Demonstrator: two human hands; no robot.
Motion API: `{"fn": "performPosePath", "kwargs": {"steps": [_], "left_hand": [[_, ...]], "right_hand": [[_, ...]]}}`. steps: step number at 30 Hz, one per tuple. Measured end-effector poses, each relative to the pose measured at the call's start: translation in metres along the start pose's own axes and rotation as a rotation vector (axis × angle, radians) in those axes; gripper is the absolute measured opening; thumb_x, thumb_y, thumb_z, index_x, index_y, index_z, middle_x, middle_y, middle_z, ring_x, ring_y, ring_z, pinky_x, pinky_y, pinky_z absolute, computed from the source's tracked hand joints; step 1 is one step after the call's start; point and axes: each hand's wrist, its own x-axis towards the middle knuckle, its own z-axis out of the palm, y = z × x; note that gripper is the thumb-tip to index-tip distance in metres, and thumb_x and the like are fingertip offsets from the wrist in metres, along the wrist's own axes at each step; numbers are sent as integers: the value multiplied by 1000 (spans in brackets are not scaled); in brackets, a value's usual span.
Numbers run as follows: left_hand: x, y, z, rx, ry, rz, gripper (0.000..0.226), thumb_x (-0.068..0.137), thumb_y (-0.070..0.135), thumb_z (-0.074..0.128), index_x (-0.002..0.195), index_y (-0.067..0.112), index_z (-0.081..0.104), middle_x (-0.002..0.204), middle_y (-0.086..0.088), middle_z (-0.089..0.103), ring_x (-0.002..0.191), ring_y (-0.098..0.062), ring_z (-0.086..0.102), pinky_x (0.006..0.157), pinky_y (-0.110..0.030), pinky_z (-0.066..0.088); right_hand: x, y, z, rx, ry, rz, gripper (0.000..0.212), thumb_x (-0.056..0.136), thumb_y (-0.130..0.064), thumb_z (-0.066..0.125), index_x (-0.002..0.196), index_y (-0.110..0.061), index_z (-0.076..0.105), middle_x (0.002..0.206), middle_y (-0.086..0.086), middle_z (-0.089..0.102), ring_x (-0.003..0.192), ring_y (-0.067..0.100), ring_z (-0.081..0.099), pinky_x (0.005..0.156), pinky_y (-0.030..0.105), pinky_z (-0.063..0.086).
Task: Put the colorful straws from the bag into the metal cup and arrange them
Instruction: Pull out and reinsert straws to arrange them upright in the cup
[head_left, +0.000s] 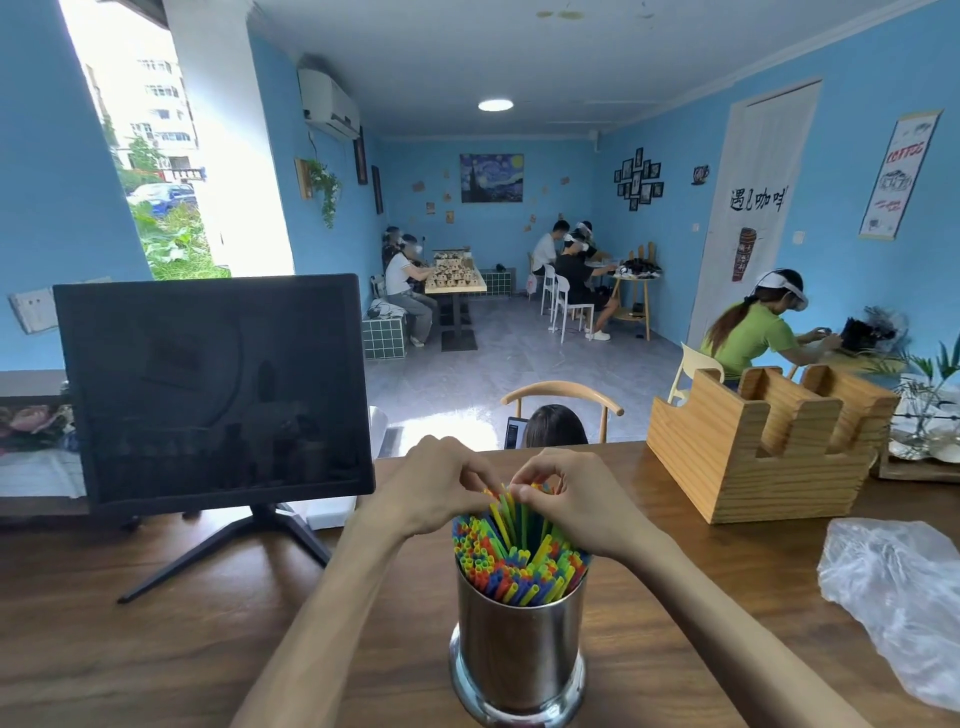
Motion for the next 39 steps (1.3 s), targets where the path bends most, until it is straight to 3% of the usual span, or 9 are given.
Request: {"fn": "performPosePath", "kwargs": {"steps": [6, 11, 16, 22, 26, 28, 32, 36, 39], "left_hand": [[-5, 8, -17, -99, 91, 59, 11, 83, 28, 85, 94, 30, 84, 73, 11, 77, 64, -7, 71, 68, -27, 61], [-6, 17, -23, -81, 97, 118, 7, 82, 33, 86, 88, 30, 83, 74, 13, 76, 69, -7, 67, 69, -26, 56], [-9, 25, -29, -101, 178, 123, 2, 88, 32, 80, 91, 31, 80, 73, 15, 75, 71, 0, 67, 67, -8, 45], [-18, 46, -61, -223, 442, 224, 6, 88, 31, 78, 90, 37, 79, 76, 14, 76, 68, -4, 68, 56, -12, 48], [-29, 58, -82, -480, 620, 328, 7, 86, 34, 80, 91, 38, 81, 76, 4, 77, 59, -6, 63, 47, -17, 47], [-36, 56, -93, -561, 679, 335, 6, 85, 36, 79, 91, 36, 82, 77, 1, 77, 59, -8, 64, 46, -18, 48], [-42, 44, -84, -715, 618, 251, 6, 83, 32, 79, 88, 32, 83, 79, -4, 78, 66, -12, 71, 50, -18, 52], [-42, 35, -42, -846, 539, 139, 12, 77, 26, 78, 87, 20, 82, 82, -9, 79, 74, -17, 76, 57, -20, 57], [-42, 31, -18, -1015, 599, 51, 23, 71, 35, 82, 88, 18, 82, 86, -11, 79, 77, -17, 76, 59, -21, 58]], "right_hand": [[-2, -2, -3, 2, -15, -5, 9, 95, -35, 69, 96, -28, 76, 91, -20, 67, 88, -4, 61, 69, 10, 40], [-3, -9, -6, 194, -75, -38, 30, 94, -36, 65, 124, -37, 63, 112, -23, 67, 110, -6, 60, 85, 7, 43], [-2, -19, -8, 445, -125, -18, 27, 97, -42, 62, 121, -31, 68, 114, -12, 73, 113, 6, 66, 104, 39, 50], [1, -22, -8, 388, -151, -59, 15, 101, -31, 65, 109, -23, 75, 99, -10, 77, 99, 4, 71, 86, 14, 48], [2, -23, -18, 561, -98, -38, 17, 102, -27, 60, 97, -24, 75, 91, 3, 78, 104, 14, 72, 90, 21, 53], [2, -21, -32, 699, -69, -21, 20, 97, -31, 64, 111, -21, 75, 93, 8, 79, 96, 17, 75, 80, 23, 56], [4, -21, -56, 1174, 59, 80, 27, 81, -28, 79, 106, -18, 81, 96, 9, 78, 80, 21, 76, 62, 21, 56], [8, -23, -68, 1465, 164, 194, 13, 82, -23, 77, 90, -15, 83, 96, 5, 79, 85, 17, 78, 65, 20, 60], [7, -24, -66, 1504, 138, 185, 50, 71, -44, 87, 115, -22, 78, 118, 4, 75, 104, 23, 74, 80, 29, 61]]}}
